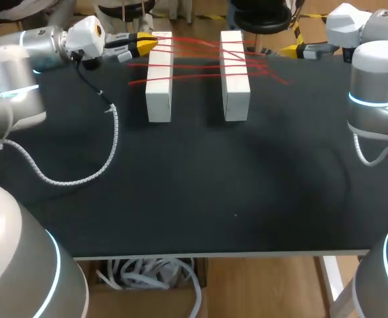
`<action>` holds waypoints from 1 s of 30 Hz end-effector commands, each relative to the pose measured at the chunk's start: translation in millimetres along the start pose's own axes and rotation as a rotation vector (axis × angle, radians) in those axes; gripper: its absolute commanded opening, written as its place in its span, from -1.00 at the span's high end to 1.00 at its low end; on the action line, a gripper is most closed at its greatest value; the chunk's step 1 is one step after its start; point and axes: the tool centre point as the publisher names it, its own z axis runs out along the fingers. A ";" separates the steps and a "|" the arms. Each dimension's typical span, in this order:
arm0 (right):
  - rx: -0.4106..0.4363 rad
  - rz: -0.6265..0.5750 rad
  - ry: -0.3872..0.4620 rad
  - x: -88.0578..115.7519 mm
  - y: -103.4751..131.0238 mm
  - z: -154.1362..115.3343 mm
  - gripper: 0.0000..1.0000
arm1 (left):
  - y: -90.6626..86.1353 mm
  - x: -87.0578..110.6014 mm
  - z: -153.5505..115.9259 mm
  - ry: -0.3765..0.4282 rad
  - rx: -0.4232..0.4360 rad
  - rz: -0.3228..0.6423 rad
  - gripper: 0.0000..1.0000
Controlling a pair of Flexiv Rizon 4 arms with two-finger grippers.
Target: Grab the tape and strap the tape.
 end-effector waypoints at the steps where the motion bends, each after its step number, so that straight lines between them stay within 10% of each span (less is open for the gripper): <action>1: 0.001 0.000 0.000 -0.1 0.1 0.1 -1.00 | 1.7 -2.9 1.5 0.030 0.019 0.020 1.00; 17: 0.001 0.000 0.000 -0.1 0.1 0.1 -1.00 | 2.5 -3.8 1.7 0.043 0.029 0.033 1.00; 30: -0.082 0.290 -0.180 9.1 17.7 -60.6 -1.00 | 2.5 -3.8 1.7 0.043 0.029 0.033 1.00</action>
